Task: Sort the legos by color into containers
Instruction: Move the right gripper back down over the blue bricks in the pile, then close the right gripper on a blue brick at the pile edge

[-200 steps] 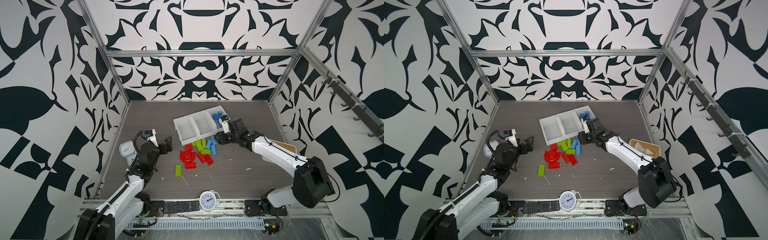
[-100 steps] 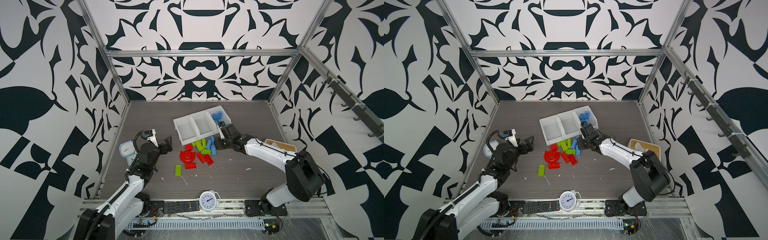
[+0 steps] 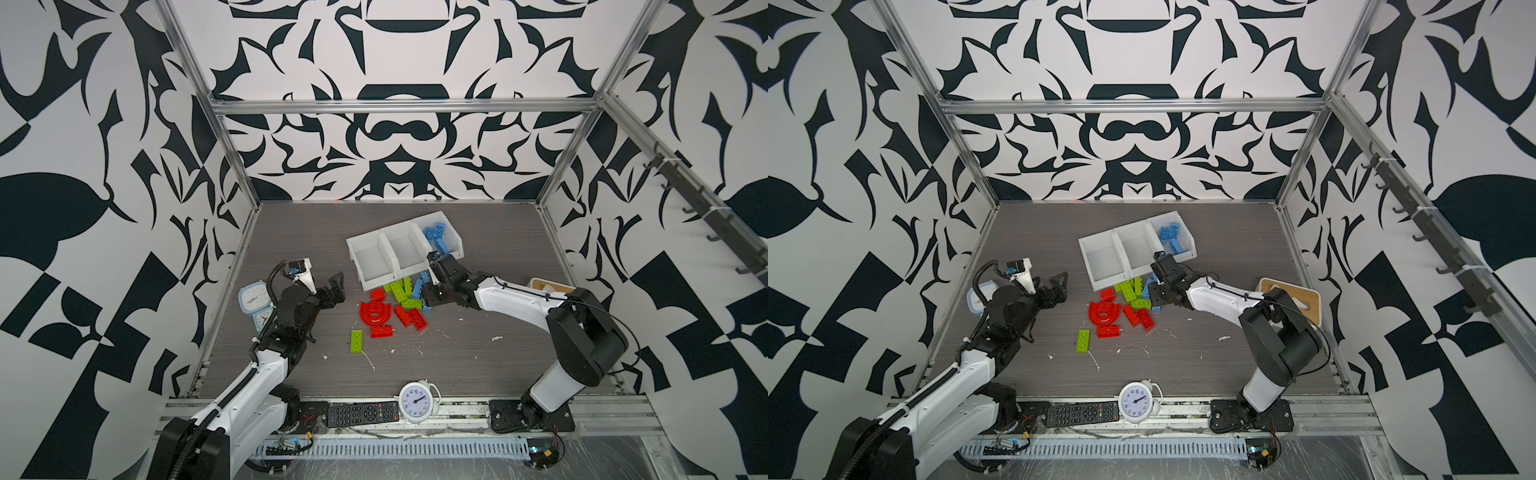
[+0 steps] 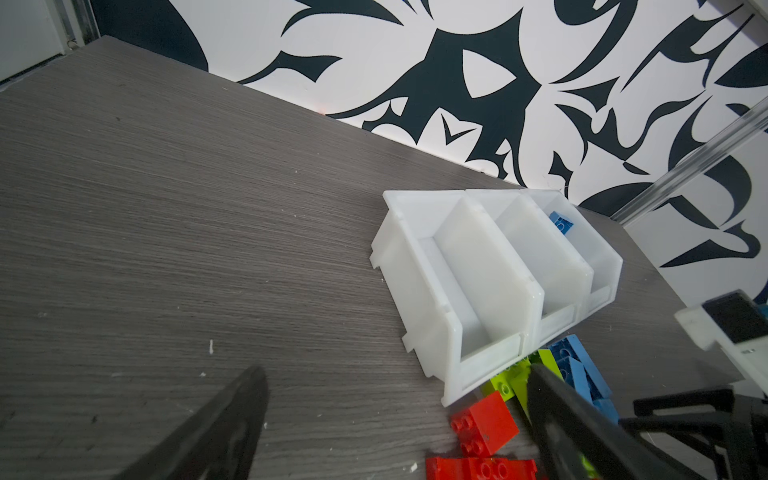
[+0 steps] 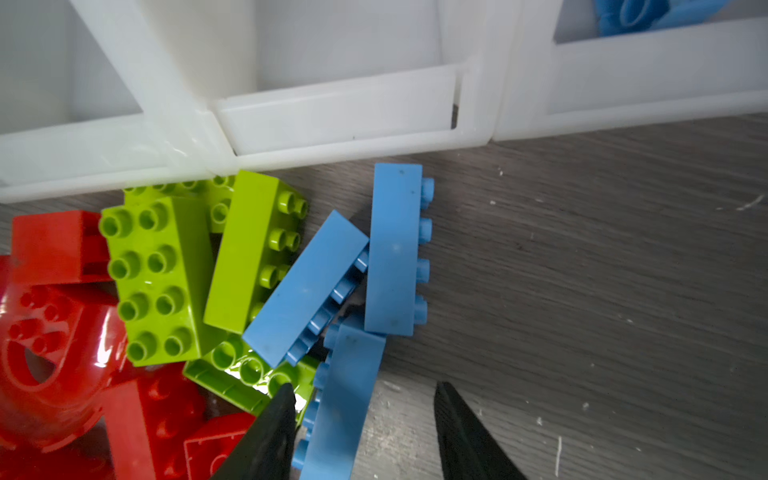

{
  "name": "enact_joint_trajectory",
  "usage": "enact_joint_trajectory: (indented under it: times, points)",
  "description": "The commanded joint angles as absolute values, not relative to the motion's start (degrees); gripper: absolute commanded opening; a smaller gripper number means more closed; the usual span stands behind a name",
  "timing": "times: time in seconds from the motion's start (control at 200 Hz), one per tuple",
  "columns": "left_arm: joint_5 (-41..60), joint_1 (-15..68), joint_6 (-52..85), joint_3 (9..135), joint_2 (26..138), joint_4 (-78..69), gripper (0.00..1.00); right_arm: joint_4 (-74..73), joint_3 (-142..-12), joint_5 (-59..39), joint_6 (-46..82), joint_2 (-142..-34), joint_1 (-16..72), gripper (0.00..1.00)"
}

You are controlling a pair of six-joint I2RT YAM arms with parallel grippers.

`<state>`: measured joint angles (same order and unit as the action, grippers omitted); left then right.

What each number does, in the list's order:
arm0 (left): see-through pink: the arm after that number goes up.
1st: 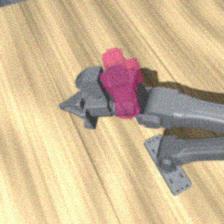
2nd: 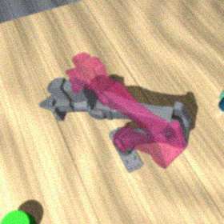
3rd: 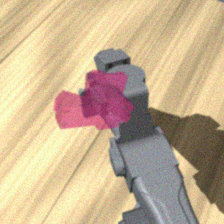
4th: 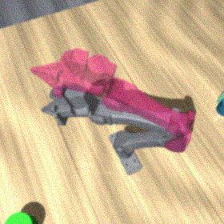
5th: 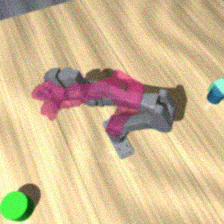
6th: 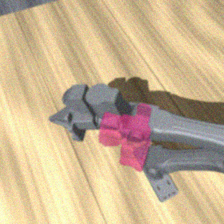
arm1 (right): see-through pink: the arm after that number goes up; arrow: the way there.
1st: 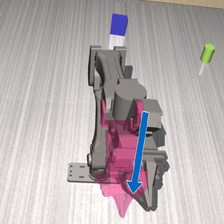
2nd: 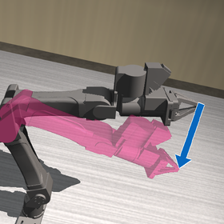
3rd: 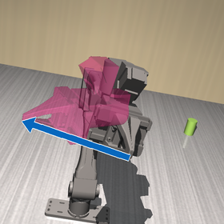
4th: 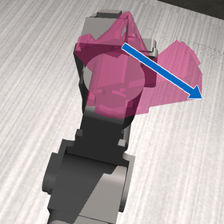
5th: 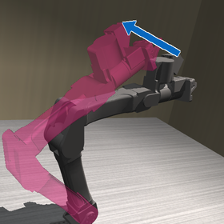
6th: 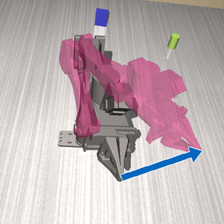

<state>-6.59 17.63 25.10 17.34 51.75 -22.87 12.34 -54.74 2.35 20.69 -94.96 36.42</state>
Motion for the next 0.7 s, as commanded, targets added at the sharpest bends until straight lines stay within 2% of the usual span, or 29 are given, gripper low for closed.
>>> enact_joint_trajectory:
  times: [0.0, 0.325, 0.425, 0.695]
  points:
    - [-6.85, 17.49, 25.64, 18.68, 51.90, -22.68, 1.00, 11.13, -55.81, 2.01, 20.94, -95.07, 36.82, 0.54]
    - [-4.52, 17.49, 25.06, 18.63, 52.20, -23.55, 1.00, 10.53, -55.64, 1.15, 20.66, -97.24, 36.96, 0.47]
    - [-5.84, 17.49, 25.44, 18.56, 52.21, -23.30, 1.00, 10.37, -55.38, 1.14, 20.43, -97.59, 36.97, 0.42]
    - [-6.72, 17.49, 25.62, 18.50, 51.94, -23.03, 1.00, 10.45, -54.15, 1.99, 20.06, -97.61, 36.90, 0.37]
